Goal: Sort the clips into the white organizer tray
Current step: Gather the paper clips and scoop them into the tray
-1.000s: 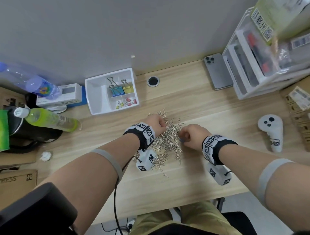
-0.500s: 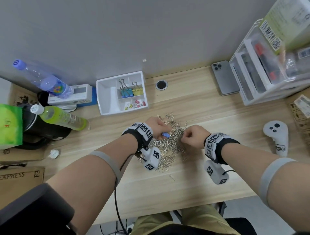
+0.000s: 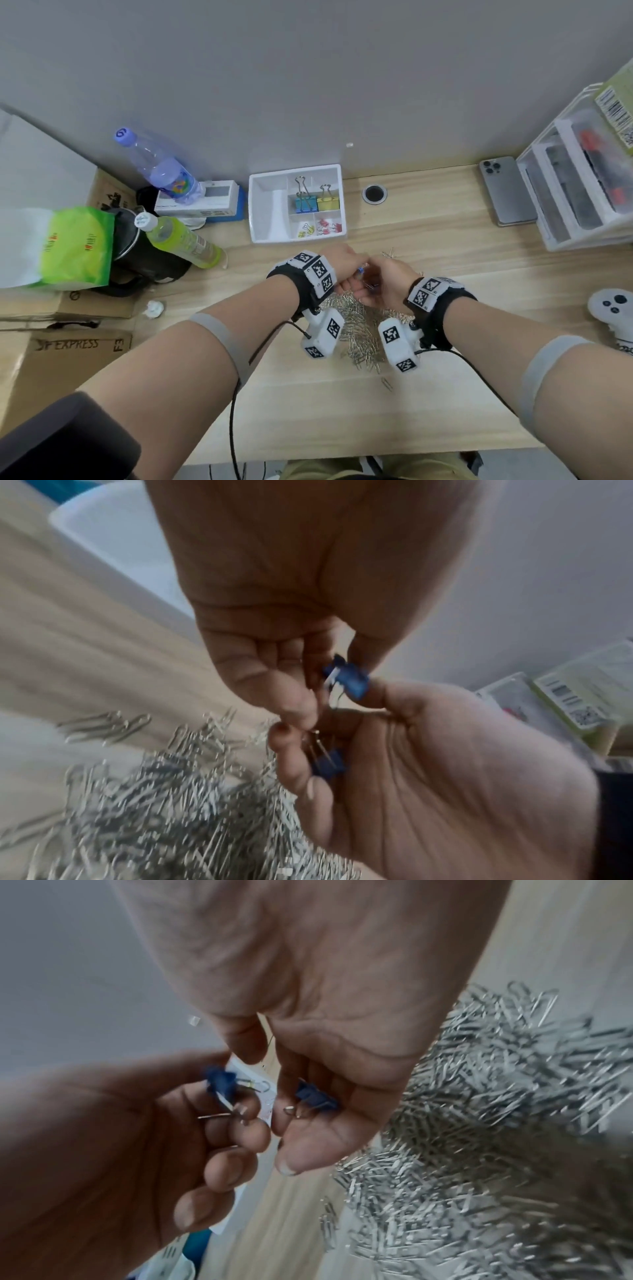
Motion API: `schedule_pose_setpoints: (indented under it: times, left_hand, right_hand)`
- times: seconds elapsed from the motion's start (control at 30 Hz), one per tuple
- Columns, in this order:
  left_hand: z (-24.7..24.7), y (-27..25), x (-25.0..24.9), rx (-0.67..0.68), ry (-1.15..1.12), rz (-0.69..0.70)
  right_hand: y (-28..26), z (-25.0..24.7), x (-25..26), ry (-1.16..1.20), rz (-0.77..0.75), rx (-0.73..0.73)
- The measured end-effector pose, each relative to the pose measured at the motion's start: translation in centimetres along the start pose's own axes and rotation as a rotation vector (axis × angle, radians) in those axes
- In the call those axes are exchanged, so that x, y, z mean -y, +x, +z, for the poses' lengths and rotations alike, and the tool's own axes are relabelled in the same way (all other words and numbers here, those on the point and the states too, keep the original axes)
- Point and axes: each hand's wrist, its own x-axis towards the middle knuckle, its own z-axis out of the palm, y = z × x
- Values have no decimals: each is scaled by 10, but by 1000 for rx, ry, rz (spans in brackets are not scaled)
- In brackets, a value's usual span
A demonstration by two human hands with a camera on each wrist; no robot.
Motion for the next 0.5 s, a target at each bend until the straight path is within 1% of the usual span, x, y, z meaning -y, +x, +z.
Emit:
schedule_pose_setpoints:
  times: [0.07, 0.13, 0.2, 0.27, 0.33, 0.4, 0.5]
  left_hand:
    - [-10, 0, -3, -2, -78, -21]
    - [-23, 2, -2, -7, -162, -8]
    - [-33, 4, 0, 11, -190, 19]
    - [-42, 7, 3, 0, -210, 31]
    - [-53, 13, 9, -49, -231, 13]
    - [-66, 18, 19, -76, -230, -35]
    - [-86, 25, 38, -50, -168, -112]
  right_hand:
    - [6, 5, 4, 52, 9, -2]
    - [13, 10, 9, 111, 17, -10]
    - [17, 12, 15, 156, 19, -4]
    - [19, 15, 25, 141, 7, 1]
    - [23, 17, 40, 102, -51, -11]
    - [26, 21, 60, 59, -141, -47]
    - [30, 28, 98, 29, -273, -141]
